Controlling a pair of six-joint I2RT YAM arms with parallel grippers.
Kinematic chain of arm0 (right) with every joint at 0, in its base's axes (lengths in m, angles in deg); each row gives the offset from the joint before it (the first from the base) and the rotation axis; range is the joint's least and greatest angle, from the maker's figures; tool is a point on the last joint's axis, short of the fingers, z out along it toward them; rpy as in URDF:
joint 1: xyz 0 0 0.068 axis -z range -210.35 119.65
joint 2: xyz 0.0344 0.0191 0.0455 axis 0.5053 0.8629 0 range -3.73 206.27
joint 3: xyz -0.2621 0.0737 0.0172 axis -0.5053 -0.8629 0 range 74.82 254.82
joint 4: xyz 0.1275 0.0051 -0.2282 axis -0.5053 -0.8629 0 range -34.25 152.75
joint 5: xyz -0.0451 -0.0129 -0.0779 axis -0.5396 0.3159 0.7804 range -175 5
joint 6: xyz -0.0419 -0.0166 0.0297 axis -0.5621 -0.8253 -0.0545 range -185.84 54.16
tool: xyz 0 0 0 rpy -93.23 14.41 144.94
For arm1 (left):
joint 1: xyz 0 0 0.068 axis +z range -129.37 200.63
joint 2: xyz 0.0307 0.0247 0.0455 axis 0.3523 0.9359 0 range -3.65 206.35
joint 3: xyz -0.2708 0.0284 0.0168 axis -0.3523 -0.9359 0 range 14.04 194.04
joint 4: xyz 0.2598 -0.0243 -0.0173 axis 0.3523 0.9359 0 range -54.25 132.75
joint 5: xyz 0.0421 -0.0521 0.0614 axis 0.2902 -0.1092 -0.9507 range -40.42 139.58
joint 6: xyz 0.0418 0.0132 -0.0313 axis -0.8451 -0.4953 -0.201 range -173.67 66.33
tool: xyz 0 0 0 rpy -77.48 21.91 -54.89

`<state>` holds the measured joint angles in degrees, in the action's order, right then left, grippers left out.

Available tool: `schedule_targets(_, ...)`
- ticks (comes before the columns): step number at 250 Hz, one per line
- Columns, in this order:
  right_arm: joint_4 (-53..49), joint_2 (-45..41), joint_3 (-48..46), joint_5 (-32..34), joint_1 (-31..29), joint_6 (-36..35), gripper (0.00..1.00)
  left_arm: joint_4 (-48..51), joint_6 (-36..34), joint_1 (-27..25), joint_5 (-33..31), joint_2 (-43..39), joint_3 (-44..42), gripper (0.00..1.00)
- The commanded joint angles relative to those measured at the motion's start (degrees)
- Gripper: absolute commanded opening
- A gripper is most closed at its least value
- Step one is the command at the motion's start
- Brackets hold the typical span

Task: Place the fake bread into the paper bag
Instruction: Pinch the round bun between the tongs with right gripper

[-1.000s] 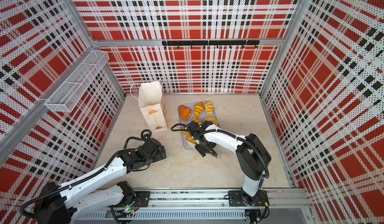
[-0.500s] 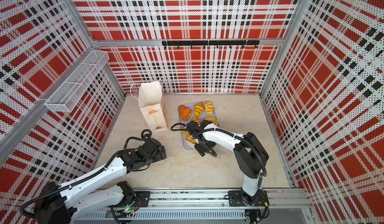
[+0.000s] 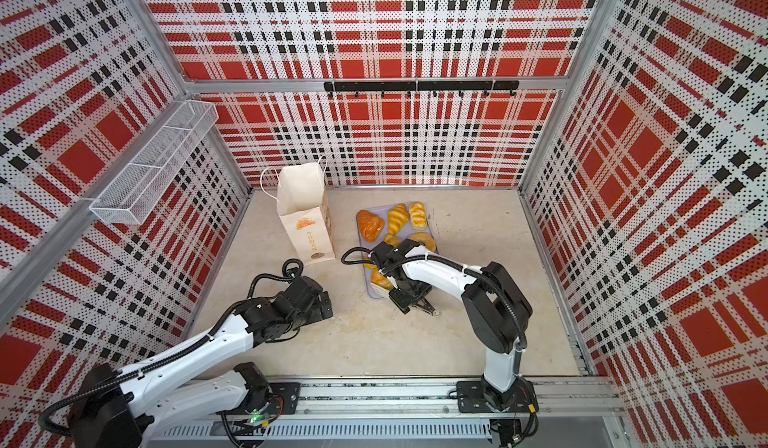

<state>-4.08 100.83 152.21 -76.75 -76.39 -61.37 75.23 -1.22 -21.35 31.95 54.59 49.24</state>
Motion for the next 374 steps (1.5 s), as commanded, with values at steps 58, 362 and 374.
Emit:
schedule_targets(58,-0.9,1.7,4.9,1.5,-0.2,-0.6,0.62,1.0,0.4,-0.6,-2.1,-1.0,0.7,0.99)
schedule_targets(362,0.4,-6.3,2.4,-3.0,2.2,-2.5,0.42,3.4,-1.7,1.6,-4.6,-6.0,2.8,0.99)
schedule_targets(374,0.5,-6.6,2.3,-3.3,2.3,-2.4,0.42,3.4,-2.0,2.3,-4.2,-6.3,2.8,0.99)
